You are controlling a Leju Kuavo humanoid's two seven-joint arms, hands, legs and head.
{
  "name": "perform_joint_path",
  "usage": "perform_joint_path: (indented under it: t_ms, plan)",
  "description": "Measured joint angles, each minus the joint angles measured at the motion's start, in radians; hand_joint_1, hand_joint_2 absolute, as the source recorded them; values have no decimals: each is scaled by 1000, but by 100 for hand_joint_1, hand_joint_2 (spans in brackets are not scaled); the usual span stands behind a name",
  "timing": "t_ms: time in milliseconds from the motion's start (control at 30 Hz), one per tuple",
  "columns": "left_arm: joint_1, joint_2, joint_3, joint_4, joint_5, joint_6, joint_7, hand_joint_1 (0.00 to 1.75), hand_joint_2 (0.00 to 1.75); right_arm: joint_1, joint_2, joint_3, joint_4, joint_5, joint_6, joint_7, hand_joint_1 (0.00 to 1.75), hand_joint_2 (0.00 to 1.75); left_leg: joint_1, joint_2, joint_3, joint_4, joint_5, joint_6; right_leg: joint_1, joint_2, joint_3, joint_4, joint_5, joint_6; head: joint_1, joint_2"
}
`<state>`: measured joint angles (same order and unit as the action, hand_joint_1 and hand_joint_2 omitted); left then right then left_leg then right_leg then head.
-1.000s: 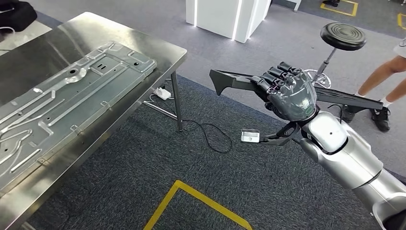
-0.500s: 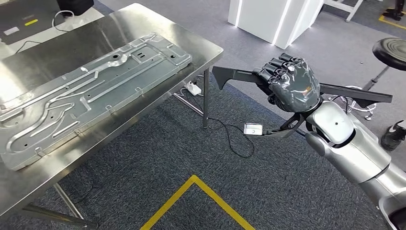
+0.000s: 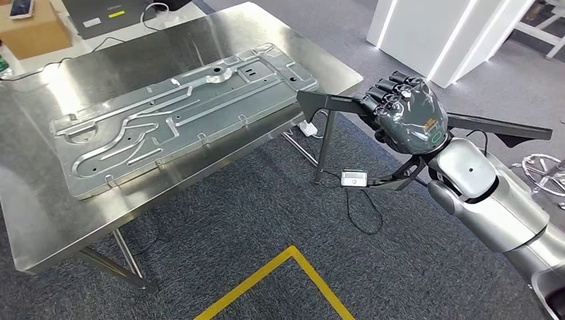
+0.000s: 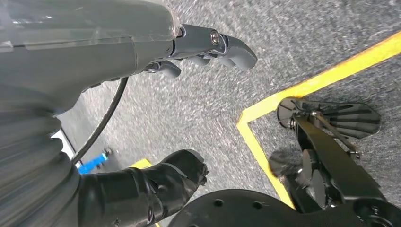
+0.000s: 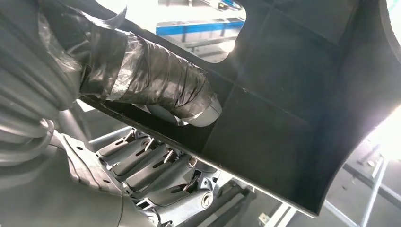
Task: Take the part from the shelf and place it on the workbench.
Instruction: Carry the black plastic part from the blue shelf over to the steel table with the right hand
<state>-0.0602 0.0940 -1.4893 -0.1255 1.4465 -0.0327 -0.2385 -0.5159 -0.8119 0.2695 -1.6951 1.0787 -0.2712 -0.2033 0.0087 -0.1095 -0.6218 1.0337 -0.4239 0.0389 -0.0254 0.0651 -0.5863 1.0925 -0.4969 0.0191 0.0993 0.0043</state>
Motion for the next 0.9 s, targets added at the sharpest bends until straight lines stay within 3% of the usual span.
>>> perform_joint_path:
  t_ms: [67,133,167,200,267,333,367,400,467,533,567,633,667,700,767,800,833,867,900]
  plan:
    - [0,-1,0,0,0,0,2,0,175,-3,-4,0,0,1,2,3,175,175,3,-27,-12,-1,8,-14,1,26,19,-51,8,-3,0,0]
    - [3,0,0,0,0,1,3,0,175,-9,-5,2,1,1,8,5,175,175,7,-47,-21,-4,16,-29,2,-1,20,-61,14,-10,0,0]
    - [4,0,0,0,0,0,3,0,175,-12,-5,3,1,1,13,6,175,175,4,-30,-26,1,11,-34,1,-16,23,-67,18,-16,0,0]
    - [5,0,0,1,0,0,3,0,175,-16,-6,4,1,0,17,7,175,175,2,1,-37,23,-6,-39,0,-33,26,-75,22,-24,-1,0]
    - [3,0,0,1,1,-1,3,0,175,-21,-8,4,1,0,22,8,175,175,-1,76,-81,122,-69,-45,4,-66,27,-81,27,-34,-2,0]
    - [1,-1,0,1,1,-1,3,0,175,-23,-9,4,2,-1,24,8,175,175,3,100,-128,235,-122,-51,9,-98,24,-77,26,-38,-2,0]
    - [1,-1,0,1,1,-1,3,0,175,-22,-9,5,2,-1,25,8,175,175,4,102,-133,255,-124,-53,10,-114,22,-75,25,-38,-2,0]
    - [1,-1,0,1,1,-1,3,0,175,-23,-9,5,2,-1,25,8,175,175,4,105,-118,238,-110,-54,10,-129,21,-72,24,-38,-2,0]
    - [2,-1,0,1,1,-1,3,0,175,-24,-9,5,2,-1,26,8,175,175,2,132,-45,119,-59,-50,11,-157,20,-65,18,-33,-2,0]
    - [2,0,0,1,1,0,3,0,175,-26,-9,5,3,-1,26,8,175,175,-4,160,9,21,-30,-35,17,-179,21,-58,13,-25,-2,0]
    - [2,1,0,1,1,0,3,0,175,-27,-10,5,3,-1,26,8,175,175,-8,163,16,5,-28,-27,19,-189,21,-56,11,-20,-2,0]
    - [3,1,0,1,1,0,3,0,175,-30,-10,5,3,-1,27,8,175,175,-10,139,14,-1,-19,-12,19,-209,23,-58,12,-10,-2,0]
    - [4,1,0,1,1,0,3,0,175,-31,-10,6,4,-1,28,8,175,175,-9,128,15,-7,-14,-6,16,-201,24,-56,7,-5,-1,0]
    - [4,1,0,1,1,0,4,0,175,-32,-10,6,4,0,28,9,175,175,-6,119,17,-14,-9,0,13,-177,19,-41,-8,0,-1,0]
    - [2,0,0,1,2,0,4,0,175,-33,-12,6,7,4,31,13,175,175,-2,105,18,-22,-2,10,7,-107,-19,49,-63,8,-1,0]
    - [1,0,0,1,2,0,5,0,175,-32,-14,6,9,10,32,16,175,175,-1,98,16,-22,0,12,5,-84,-50,114,-93,10,-1,0]
    - [1,0,0,1,3,0,5,0,175,-31,-15,7,11,16,33,19,175,175,-2,91,14,-20,1,13,4,-74,-78,170,-112,13,-1,0]
    - [1,0,0,1,4,0,5,0,175,-30,-15,9,14,23,33,20,175,175,-3,84,13,-18,1,14,3,-70,-95,200,-112,14,-1,0]
    - [1,0,0,1,4,-1,5,0,175,-31,-17,11,16,29,33,20,175,175,-3,77,12,-15,0,13,2,-70,-94,192,-93,15,-1,0]
